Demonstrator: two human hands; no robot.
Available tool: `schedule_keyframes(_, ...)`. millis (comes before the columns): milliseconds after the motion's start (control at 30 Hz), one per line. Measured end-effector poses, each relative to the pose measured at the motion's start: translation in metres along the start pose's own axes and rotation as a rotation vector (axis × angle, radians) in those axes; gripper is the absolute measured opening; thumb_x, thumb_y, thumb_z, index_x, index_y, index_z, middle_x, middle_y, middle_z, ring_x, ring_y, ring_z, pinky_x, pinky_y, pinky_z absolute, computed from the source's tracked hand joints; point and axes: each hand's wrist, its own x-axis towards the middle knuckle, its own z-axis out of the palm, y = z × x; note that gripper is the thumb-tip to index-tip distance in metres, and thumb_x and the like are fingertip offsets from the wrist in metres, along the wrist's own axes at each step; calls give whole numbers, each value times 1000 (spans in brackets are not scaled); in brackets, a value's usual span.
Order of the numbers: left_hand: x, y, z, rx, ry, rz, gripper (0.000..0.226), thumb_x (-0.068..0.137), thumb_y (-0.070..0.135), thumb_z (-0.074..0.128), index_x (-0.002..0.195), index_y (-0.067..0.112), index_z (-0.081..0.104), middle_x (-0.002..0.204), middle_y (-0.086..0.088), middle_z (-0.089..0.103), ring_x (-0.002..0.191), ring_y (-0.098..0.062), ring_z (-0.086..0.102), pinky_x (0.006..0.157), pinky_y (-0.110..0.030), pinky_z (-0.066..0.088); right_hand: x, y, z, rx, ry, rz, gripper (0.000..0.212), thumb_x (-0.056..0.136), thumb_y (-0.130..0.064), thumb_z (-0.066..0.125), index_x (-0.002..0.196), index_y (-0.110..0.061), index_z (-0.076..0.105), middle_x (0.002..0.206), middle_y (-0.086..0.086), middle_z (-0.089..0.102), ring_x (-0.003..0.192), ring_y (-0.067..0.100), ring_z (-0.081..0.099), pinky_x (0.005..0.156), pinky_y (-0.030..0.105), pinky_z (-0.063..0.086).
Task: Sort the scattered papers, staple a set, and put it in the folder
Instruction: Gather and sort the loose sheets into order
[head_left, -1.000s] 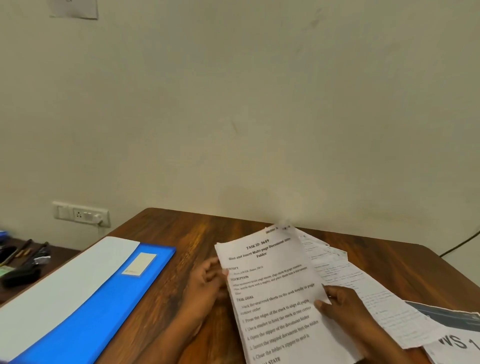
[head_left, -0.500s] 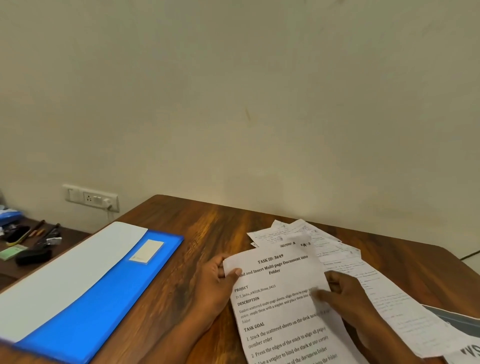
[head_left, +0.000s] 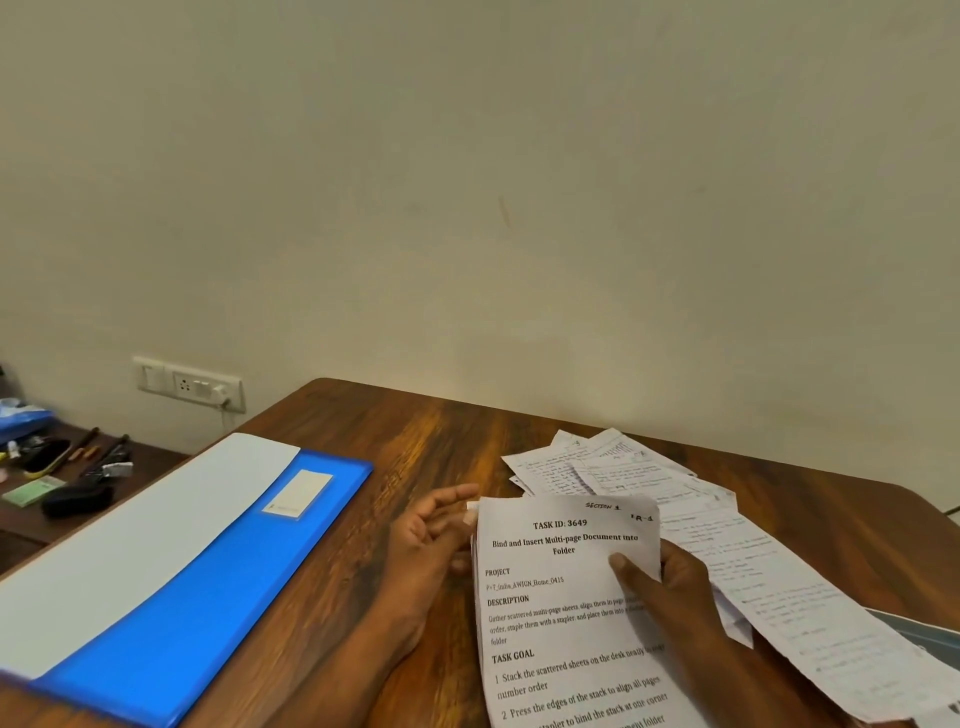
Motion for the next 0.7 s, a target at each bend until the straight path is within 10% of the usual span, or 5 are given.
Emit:
schedule_keyframes(233, -2, -6, -2, 175, 59, 135, 40, 77, 25, 83, 116, 23, 73, 109, -3, 79, 104, -23, 76, 85, -45, 62, 0, 2, -2, 18, -28, -34, 16, 91, -4, 75, 106, -8, 74, 92, 10, 82, 81, 31, 79, 64, 38, 63)
schedule_keyframes(400, -8, -1, 0, 248, 80, 250, 51, 66, 18, 94, 113, 16, 73, 102, -1, 80, 92, -18, 78, 78, -33, 65, -1, 3, -2, 28, -36, -24, 18, 89, -6, 77, 107, -5, 74, 93, 12, 81, 82, 34, 79, 75, 47, 63)
schedule_keyframes(700, -18, 4, 5, 361, 71, 339, 38, 69, 19, 95, 100, 20, 73, 99, 5, 80, 86, -15, 77, 72, -32, 64, -2, 1, -2, 12, -32, -63, 14, 89, -9, 78, 102, -10, 74, 85, 3, 82, 73, 20, 78, 54, 24, 57)
